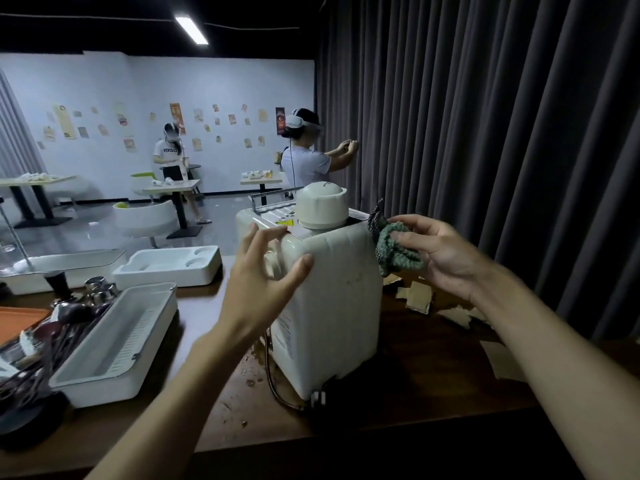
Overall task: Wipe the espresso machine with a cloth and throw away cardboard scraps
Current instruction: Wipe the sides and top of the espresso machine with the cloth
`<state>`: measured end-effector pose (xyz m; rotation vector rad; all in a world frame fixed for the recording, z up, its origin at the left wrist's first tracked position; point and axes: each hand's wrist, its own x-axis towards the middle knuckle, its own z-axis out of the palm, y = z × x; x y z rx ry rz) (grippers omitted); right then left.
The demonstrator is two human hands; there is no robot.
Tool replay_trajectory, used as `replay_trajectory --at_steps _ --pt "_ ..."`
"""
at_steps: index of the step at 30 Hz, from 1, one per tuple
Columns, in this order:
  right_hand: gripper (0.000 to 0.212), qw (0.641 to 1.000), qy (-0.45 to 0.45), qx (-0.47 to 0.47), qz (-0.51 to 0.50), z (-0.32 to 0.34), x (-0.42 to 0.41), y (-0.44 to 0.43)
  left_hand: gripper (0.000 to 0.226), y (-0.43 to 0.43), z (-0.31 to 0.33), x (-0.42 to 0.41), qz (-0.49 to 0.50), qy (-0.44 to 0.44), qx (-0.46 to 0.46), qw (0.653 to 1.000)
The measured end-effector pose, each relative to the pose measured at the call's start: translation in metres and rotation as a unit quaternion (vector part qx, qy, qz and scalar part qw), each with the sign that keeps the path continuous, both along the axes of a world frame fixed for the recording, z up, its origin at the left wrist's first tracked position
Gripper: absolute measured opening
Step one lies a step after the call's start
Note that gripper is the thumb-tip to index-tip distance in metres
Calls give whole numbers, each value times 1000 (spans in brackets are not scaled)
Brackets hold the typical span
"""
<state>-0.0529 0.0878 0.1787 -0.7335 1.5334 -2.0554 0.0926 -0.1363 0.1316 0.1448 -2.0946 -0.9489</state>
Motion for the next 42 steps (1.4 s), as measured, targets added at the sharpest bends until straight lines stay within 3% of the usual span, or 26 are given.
replay_trajectory --at_steps 5,10,15,19,22,28,36,40,42 --pt "31 993 36 -32 -108 -14 40 5 50 -25 14 3 -144 -48 38 988" --pt "26 963 141 -11 -230 -30 62 3 52 -31 22 3 -139 -81 -31 986" --pt "30 826 400 45 -394 -30 66 -25 47 -37 12 3 -88 -50 -101 990" --pt "30 728 492 60 -474 -44 70 -52 33 -39 8 3 -97 -38 -92 990" --pt "24 682 534 53 -497 -56 70 -64 35 -45 10 1 -106 -49 -101 988" --pt "45 672 567 127 -460 -71 80 -68 46 -49 9 -2 -115 -65 -112 985" --pt "40 663 532 108 -516 -71 89 -88 46 -53 13 -2 -133 -67 -125 981" --pt "38 634 601 114 -474 -74 98 -104 45 -57 14 0 -149 -69 -125 979" --pt "38 636 603 106 -471 -74 92 -97 45 -59 14 0 -151 -72 -126 978"
